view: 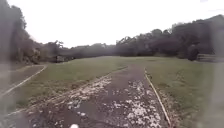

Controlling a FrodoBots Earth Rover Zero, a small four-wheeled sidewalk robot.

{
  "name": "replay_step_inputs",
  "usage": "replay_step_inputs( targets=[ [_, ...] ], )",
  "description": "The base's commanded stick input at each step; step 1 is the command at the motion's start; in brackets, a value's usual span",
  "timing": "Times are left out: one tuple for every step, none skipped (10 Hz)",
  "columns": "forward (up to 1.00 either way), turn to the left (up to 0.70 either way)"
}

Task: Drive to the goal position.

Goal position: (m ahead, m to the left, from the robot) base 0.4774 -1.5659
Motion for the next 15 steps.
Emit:
replay_step_inputs(
  targets=[
    [0.11, 0.0],
    [0.23, 0.0],
    [0.24, 0.0],
    [0.27, 0.0],
    [0.3, 0.0],
    [0.31, 0.0],
    [0.18, 0.0],
    [0.12, 0.0],
    [0.06, 0.0],
    [0.02, 0.0],
    [0.0, 0.0],
    [0.0, 0.0],
    [0.0, 0.0],
    [0.0, 0.0],
    [0.0, 0.0]
  ],
)
